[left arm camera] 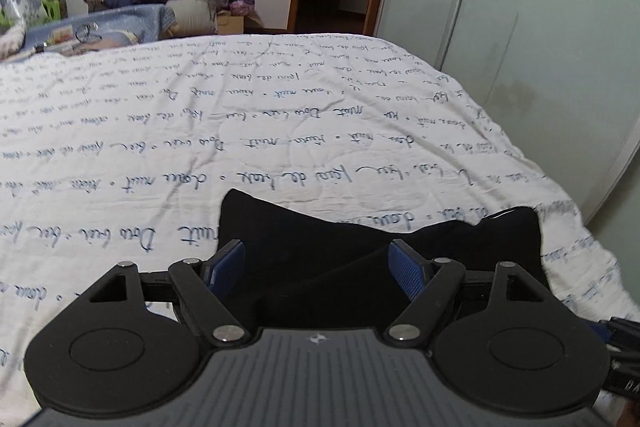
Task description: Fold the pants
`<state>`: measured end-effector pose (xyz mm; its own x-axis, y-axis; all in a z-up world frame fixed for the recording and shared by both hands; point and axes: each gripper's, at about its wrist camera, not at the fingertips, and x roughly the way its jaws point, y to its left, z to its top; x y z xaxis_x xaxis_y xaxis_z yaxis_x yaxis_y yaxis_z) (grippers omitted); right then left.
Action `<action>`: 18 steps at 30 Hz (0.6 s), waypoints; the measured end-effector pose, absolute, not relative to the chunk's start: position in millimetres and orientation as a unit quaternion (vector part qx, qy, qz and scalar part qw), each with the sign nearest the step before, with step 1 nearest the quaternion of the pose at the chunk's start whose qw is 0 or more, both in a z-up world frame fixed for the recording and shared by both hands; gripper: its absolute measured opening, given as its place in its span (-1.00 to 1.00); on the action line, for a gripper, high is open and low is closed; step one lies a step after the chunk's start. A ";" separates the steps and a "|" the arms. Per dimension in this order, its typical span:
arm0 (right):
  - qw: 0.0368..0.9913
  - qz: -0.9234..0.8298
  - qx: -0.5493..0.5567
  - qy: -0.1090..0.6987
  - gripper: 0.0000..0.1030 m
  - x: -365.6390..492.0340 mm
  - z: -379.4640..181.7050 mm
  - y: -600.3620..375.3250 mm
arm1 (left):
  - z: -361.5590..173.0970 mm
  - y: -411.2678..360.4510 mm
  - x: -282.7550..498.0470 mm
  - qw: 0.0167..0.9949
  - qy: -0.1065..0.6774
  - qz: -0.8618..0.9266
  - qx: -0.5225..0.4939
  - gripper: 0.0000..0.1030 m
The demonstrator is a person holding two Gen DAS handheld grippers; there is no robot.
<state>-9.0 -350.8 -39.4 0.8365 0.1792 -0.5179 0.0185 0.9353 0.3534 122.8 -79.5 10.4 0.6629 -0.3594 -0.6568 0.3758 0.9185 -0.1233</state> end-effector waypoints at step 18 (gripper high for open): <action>0.950 -0.022 0.146 0.276 -0.71 -35.5 -38.3 -357.2 | -2.7 -76.8 144.3 0.910 0.371 -0.185 0.024 0.53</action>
<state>-35.5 -357.2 -38.3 0.8464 0.0393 -0.5312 0.1224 0.9562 0.2658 144.3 -76.8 -2.7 0.6556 -0.3195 -0.6842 0.3550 0.9301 -0.0942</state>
